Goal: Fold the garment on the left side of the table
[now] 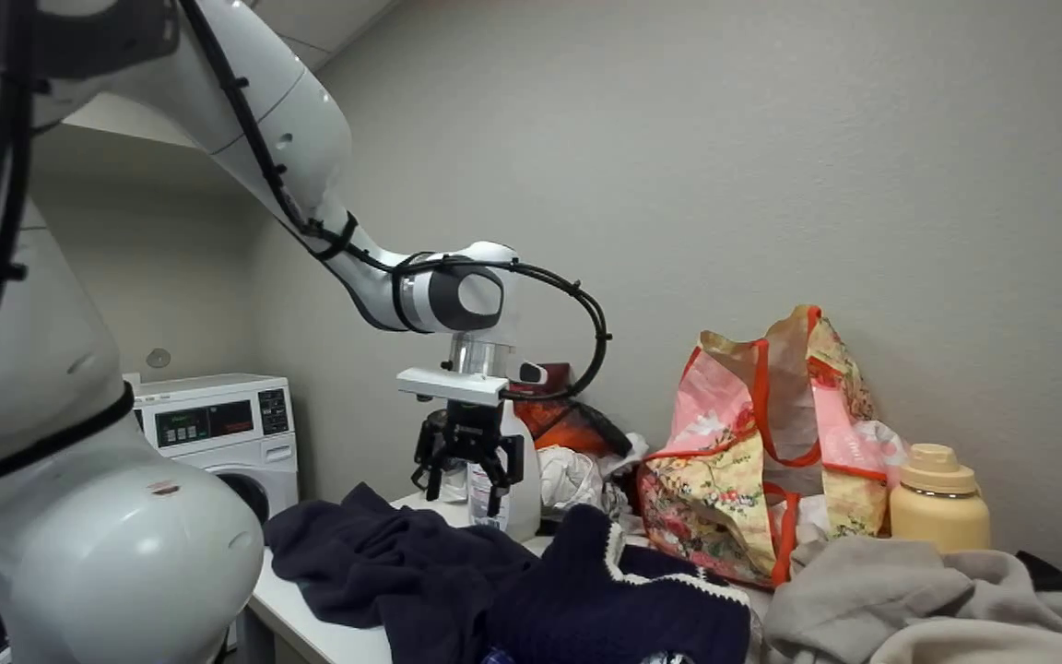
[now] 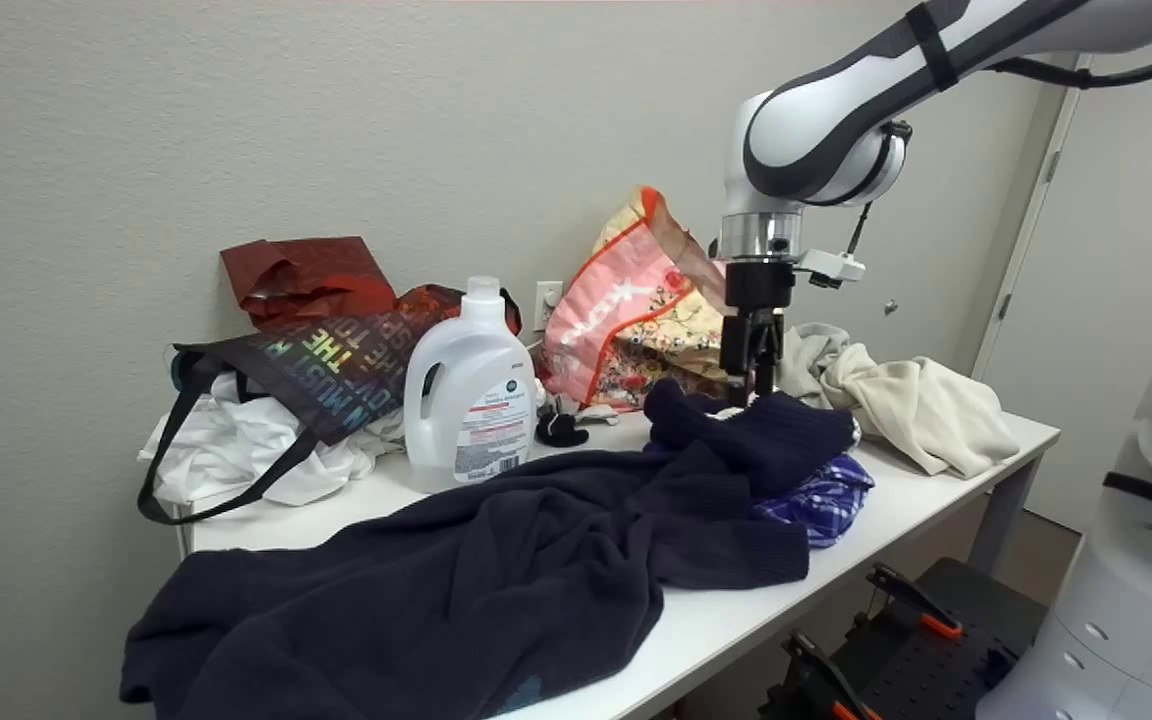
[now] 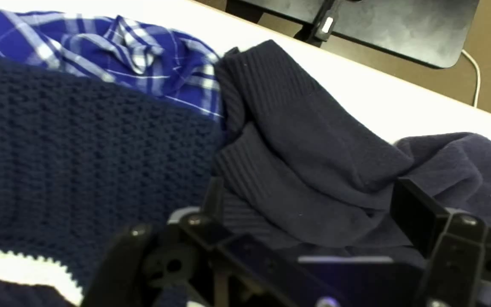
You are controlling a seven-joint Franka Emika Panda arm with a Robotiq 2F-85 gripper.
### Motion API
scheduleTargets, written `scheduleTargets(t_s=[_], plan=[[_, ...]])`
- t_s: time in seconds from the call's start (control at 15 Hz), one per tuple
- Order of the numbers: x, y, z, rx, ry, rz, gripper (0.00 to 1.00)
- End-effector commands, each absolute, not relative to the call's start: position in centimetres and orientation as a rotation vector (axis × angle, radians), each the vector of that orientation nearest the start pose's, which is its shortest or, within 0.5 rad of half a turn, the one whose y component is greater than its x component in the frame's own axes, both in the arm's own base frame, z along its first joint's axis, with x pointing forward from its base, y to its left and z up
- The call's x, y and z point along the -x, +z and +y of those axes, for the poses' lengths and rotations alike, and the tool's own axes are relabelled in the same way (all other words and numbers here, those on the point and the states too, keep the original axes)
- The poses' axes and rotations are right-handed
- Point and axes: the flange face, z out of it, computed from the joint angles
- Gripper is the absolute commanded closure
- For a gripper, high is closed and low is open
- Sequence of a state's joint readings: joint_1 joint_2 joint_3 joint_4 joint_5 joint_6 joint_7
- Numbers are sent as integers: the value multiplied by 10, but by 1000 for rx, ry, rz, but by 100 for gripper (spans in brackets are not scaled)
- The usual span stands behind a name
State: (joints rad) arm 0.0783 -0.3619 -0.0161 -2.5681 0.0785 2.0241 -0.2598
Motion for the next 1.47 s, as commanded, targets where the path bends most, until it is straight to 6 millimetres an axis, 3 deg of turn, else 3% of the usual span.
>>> scheduleTargets(t_s=[0.0,0.53,0.73,0.87,0.93,1.4], plan=[[-384,373,87,3009,247,-408,0],[-376,350,217,2926,144,-381,0],[-368,341,257,2872,149,-403,0],[-370,343,258,2769,156,-477,0],[-361,340,256,2837,169,-450,0],[-368,341,255,2792,163,-473,0]])
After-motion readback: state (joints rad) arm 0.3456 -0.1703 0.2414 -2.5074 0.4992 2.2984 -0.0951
